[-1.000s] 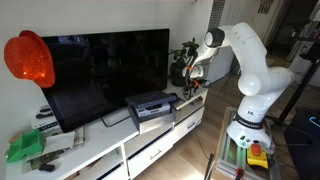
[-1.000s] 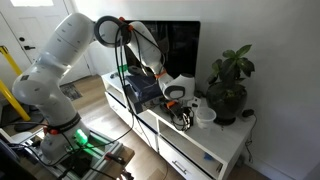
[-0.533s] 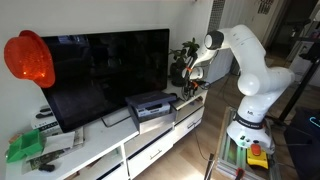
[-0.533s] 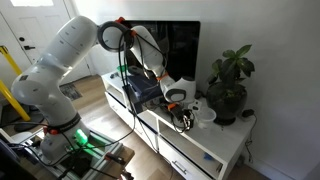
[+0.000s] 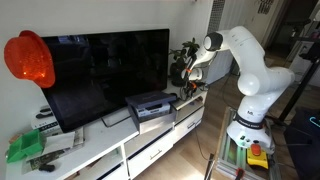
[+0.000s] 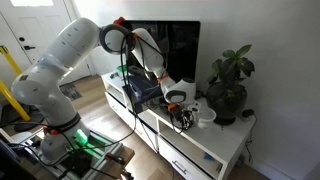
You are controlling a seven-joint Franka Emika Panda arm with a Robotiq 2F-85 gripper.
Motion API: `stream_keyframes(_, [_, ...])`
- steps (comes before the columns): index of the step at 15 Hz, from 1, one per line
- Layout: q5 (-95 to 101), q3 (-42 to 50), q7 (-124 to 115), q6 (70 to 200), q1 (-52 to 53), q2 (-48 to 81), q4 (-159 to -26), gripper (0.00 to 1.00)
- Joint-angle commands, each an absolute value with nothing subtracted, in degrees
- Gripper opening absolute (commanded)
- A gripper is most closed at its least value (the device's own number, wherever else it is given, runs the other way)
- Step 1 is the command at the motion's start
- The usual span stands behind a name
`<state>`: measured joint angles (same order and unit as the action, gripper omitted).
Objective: Put the white glasses in the black spectacle case
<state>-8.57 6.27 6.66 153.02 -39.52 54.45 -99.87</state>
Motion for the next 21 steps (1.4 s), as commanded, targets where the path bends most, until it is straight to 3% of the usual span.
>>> stream_keyframes(1, [-10.57, 5.56, 5.73, 152.77, -39.57, 54.32, -99.07, 0.52])
stream_keyframes(3, [-10.73, 5.28, 5.74, 152.77, -39.44, 53.95, -99.16, 0.43])
stream_keyframes(5, [-10.74, 5.1, 5.76, 152.82, -39.29, 53.77, -99.31, 0.22])
stream_keyframes(9, [-10.67, 5.06, 5.75, 152.72, -38.95, 53.59, -99.38, 0.05])
stream_keyframes(10, [-10.62, 5.04, 5.79, 152.46, -38.87, 53.43, -99.43, 0.09])
stream_keyframes(12, [-10.52, 5.09, 5.8, 152.23, -38.6, 52.94, -99.67, 0.03])
stream_keyframes(21, [-5.71, 8.71, 8.55, 143.69, -33.32, 44.89, -103.04, 0.03])
